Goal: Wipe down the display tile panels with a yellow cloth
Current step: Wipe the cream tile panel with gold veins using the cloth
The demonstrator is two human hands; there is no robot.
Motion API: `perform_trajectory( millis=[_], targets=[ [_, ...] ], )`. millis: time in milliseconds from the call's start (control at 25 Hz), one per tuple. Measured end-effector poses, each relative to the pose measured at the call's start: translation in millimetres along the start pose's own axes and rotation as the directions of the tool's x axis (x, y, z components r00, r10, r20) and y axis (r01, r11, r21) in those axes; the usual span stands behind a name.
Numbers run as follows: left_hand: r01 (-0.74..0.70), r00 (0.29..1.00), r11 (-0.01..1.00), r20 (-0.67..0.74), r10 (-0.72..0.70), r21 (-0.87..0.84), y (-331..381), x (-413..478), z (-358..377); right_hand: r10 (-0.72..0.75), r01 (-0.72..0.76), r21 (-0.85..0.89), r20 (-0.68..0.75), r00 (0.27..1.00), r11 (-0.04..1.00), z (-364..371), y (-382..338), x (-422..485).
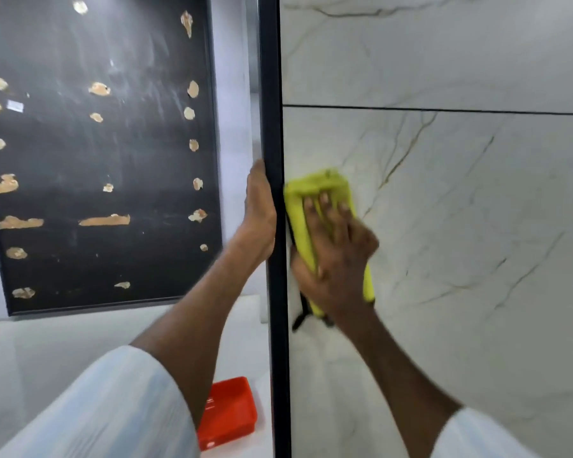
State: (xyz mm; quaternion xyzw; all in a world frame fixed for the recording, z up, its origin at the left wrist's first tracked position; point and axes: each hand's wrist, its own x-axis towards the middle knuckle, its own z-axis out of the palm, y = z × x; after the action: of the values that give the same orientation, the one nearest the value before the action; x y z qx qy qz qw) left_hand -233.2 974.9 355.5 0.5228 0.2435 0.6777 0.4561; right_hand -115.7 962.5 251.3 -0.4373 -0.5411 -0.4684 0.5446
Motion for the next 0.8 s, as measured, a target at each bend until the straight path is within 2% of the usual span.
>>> perform_trajectory(
  millis=[120,280,440,600,640,680,720,760,800],
  targets=[
    [-0.058,0.995,0.998,-0.085,0.06,0.021,-3.8,-8.2,4.6,-0.009,0.01,-0.014,0.028,1.0,1.0,-0.6,-5.5,-47.8],
    [-0.149,0.973,0.98,-0.16,0.169,0.131,-0.8,-13.1,9.3,-0.126,0.126,-0.028,0.01,0.992,0.992,3.5,14.6,50.7],
    [-0.157,0.972,0.973,-0.146,0.182,0.171,-4.9,-13.7,8.6,-0.037,0.04,-0.034,0.092,0.995,0.999,0.2,33.1,161.0],
    [-0.184,0.962,0.959,-0.161,0.22,0.214,-5.0,-15.6,8.4,-0.17,0.193,-0.121,0.175,0.97,0.974,-7.5,62.4,148.8],
    [-0.187,0.96,0.954,-0.16,0.228,0.236,-6.8,-14.2,8.4,-0.159,0.186,-0.157,0.17,0.973,0.97,-11.2,77.2,140.4],
    [-0.192,0.959,0.946,-0.154,0.237,0.259,-5.2,-16.9,9.6,-0.087,0.118,-0.18,0.169,0.982,0.977,-14.9,92.6,134.2],
    [-0.206,0.957,0.941,-0.146,0.251,0.268,-6.7,-15.8,8.8,0.048,-0.015,-0.183,0.176,0.983,0.983,-18.8,104.8,132.5],
    [-0.213,0.955,0.938,-0.145,0.259,0.275,-5.8,-16.9,8.3,0.238,-0.21,-0.146,0.206,0.949,0.967,-21.9,114.6,135.2],
    [-0.227,0.951,0.932,-0.143,0.274,0.282,-7.5,-15.7,7.1,0.425,-0.423,-0.061,0.239,0.873,0.904,-25.8,122.9,140.5]
  ],
)
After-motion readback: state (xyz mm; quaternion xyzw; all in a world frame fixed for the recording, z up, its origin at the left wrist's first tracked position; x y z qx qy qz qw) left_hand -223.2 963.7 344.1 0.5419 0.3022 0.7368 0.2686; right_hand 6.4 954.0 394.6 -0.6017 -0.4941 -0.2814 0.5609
